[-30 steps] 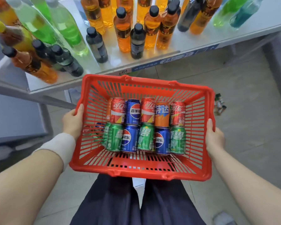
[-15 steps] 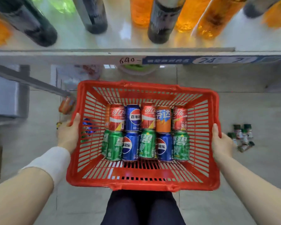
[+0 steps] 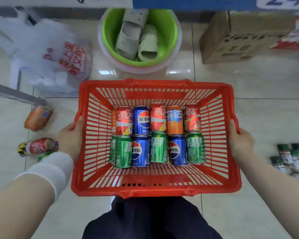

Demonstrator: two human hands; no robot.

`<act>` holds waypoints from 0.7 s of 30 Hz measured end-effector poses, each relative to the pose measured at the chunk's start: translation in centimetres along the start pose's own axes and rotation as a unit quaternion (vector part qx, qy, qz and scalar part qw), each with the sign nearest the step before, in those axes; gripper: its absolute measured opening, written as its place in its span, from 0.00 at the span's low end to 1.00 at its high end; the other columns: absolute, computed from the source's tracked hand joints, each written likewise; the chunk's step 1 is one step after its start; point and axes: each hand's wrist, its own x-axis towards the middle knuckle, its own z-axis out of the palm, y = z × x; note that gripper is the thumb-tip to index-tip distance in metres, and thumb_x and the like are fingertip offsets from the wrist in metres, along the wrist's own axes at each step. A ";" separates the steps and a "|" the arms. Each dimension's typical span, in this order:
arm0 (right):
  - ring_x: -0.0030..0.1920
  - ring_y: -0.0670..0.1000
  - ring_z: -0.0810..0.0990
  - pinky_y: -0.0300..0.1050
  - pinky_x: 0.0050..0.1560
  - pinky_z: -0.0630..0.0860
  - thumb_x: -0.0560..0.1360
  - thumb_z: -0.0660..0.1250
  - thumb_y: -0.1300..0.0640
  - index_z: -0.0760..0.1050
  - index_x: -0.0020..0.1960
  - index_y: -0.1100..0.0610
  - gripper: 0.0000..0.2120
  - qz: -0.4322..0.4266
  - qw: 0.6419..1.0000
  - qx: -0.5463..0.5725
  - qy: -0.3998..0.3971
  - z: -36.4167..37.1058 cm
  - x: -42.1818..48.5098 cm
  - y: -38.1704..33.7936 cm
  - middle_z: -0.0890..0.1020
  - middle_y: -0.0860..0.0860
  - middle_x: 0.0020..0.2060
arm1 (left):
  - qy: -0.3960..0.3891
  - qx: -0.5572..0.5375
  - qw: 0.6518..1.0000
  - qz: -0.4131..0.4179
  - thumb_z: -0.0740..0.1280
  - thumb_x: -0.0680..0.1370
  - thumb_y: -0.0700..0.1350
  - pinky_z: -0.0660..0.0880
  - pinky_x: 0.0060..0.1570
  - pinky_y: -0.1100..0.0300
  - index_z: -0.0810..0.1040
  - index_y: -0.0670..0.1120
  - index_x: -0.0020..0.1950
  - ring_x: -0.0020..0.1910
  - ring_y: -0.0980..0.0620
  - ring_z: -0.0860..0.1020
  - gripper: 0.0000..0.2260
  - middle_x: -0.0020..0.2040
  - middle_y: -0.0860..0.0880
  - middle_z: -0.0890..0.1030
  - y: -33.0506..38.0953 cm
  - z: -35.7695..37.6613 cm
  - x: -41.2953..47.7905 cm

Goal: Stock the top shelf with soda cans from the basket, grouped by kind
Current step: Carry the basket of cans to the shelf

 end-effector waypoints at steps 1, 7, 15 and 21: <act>0.57 0.67 0.75 0.53 0.56 0.68 0.80 0.51 0.43 0.76 0.53 0.69 0.30 -0.003 1.000 -0.001 0.002 0.3 0.6 0.0 0.78 0.70 0.53 | 0.004 0.000 1.000 0.001 0.58 0.74 0.65 0.74 0.56 0.48 0.77 0.49 0.47 0.46 0.42 0.79 0.21 0.48 0.42 0.82 -0.2 0.6 0.3; 0.57 0.66 0.74 0.52 0.58 0.68 0.80 0.52 0.44 0.76 0.56 0.68 0.28 -0.008 1.000 0.005 0.023 1.4 2.9 -0.3 0.78 0.69 0.54 | 0.015 0.006 1.000 0.005 0.57 0.75 0.64 0.74 0.56 0.48 0.79 0.46 0.51 0.46 0.41 0.79 0.24 0.45 0.44 0.81 -0.5 3.2 2.7; 0.52 0.64 0.78 0.53 0.56 0.72 0.79 0.50 0.40 0.77 0.54 0.64 0.29 -0.008 0.999 0.026 0.024 1.9 3.3 0.5 0.81 0.64 0.50 | 0.025 -0.003 1.000 0.015 0.58 0.76 0.62 0.71 0.51 0.56 0.78 0.45 0.57 0.45 0.45 0.77 0.23 0.46 0.46 0.78 -0.6 3.8 2.8; 0.51 0.65 0.79 0.56 0.55 0.74 0.78 0.50 0.38 0.76 0.55 0.64 0.31 -0.003 0.999 0.022 0.028 2.6 3.7 1.8 0.81 0.64 0.51 | 0.032 -0.007 0.999 0.022 0.56 0.79 0.59 0.69 0.47 0.57 0.77 0.43 0.56 0.43 0.45 0.76 0.21 0.46 0.45 0.78 -0.8 4.1 1.9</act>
